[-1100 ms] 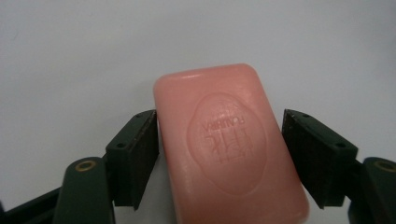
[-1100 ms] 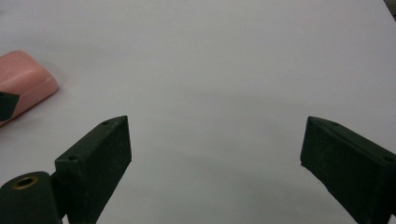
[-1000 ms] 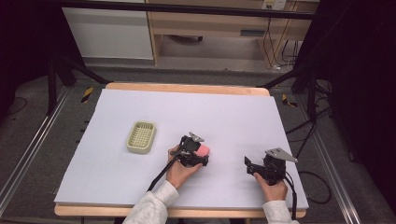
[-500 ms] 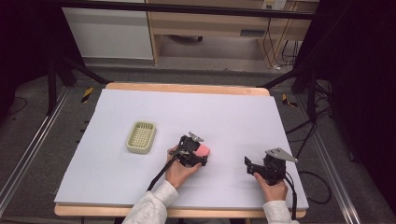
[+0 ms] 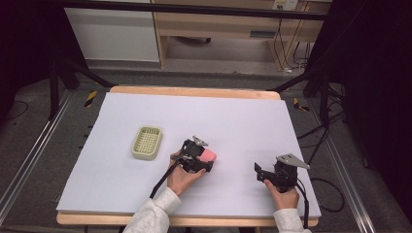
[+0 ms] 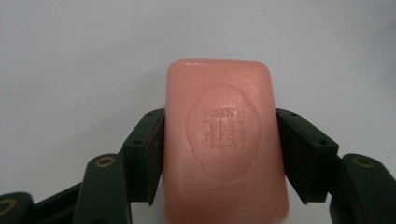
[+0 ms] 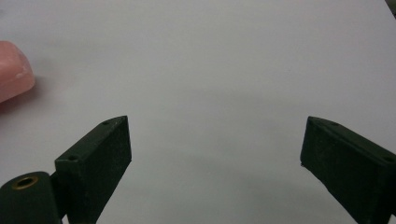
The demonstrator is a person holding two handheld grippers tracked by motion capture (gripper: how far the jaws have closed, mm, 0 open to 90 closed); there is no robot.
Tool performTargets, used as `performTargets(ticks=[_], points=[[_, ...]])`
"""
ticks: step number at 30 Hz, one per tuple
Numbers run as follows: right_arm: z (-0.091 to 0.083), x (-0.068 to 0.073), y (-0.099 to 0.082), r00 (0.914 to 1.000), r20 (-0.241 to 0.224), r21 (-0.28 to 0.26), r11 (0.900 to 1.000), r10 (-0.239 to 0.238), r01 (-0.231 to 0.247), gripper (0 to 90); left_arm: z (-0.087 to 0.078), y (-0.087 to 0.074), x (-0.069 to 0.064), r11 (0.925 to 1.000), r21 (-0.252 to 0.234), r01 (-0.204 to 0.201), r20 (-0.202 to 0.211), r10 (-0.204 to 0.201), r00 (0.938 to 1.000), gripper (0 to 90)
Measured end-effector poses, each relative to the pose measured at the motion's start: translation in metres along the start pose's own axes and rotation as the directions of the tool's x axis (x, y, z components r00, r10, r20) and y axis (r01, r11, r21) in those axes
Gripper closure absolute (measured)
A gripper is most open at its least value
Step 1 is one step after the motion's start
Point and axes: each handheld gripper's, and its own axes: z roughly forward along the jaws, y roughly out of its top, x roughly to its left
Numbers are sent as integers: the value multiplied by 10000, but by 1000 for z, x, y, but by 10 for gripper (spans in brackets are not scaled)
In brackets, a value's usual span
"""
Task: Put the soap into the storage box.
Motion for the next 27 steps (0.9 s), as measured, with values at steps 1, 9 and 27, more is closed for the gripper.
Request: performTargets(ticks=[1, 9, 27], points=[[0, 0, 0, 10000, -1, -3, 10000, -9, 9, 90, -2, 0, 0, 10000, -76, 9, 7, -9, 10000, 369], [0, 0, 0, 10000, 4, -3, 10000, 2, -2, 90, -19, -4, 7, 9996, -259, -122, -19, 122, 9999, 369], [1, 0, 0, 10000, 22, 21, 10000, 13, -13, 90, -53, -13, 34, 9973, -704, 226, -203, -241, 9995, 369]])
